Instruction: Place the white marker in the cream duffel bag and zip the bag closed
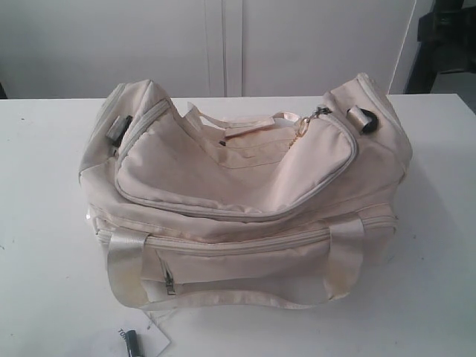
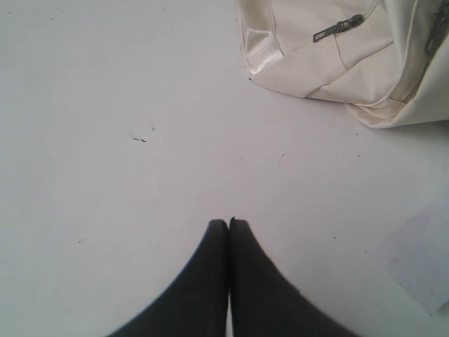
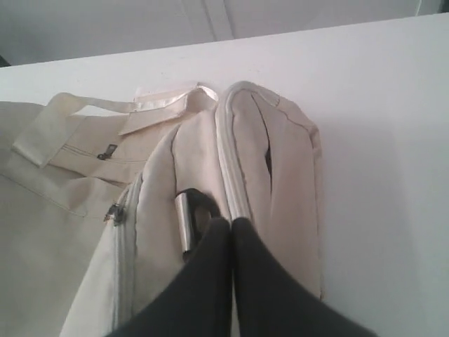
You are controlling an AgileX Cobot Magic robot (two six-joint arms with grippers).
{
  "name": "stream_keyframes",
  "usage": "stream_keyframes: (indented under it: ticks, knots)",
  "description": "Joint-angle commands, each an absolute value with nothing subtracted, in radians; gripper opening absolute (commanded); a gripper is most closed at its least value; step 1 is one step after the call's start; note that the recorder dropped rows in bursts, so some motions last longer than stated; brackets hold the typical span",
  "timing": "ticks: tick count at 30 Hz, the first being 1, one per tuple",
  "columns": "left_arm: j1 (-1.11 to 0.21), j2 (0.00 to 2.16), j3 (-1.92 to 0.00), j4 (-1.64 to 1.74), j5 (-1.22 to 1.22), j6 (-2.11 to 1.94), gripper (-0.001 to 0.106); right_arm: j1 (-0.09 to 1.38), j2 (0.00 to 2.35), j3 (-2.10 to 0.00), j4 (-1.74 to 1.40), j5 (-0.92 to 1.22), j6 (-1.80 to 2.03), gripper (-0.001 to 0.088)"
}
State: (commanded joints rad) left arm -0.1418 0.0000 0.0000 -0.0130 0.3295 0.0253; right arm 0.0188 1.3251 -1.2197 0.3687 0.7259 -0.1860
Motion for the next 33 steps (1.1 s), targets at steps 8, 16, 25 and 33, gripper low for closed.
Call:
stream_keyframes:
  ticks: [8, 16, 25, 33]
  knots:
    - [-0.142, 0.000, 0.000, -0.013, 0.329, 0.025, 0.000, 0.065, 1.568, -1.444, 0.369, 0.830, -0.242, 0.0000]
    - [-0.142, 0.000, 0.000, -0.013, 0.329, 0.025, 0.000, 0.157, 1.691, -1.552, 0.367, 0.844, -0.257, 0.0000]
    - [-0.142, 0.000, 0.000, -0.013, 0.329, 0.025, 0.000, 0.170, 1.759, -1.604, 0.365, 0.865, -0.257, 0.0085]
    - [-0.142, 0.000, 0.000, -0.013, 0.329, 0.025, 0.000, 0.170, 1.786, -1.604, 0.362, 0.865, -0.223, 0.0324]
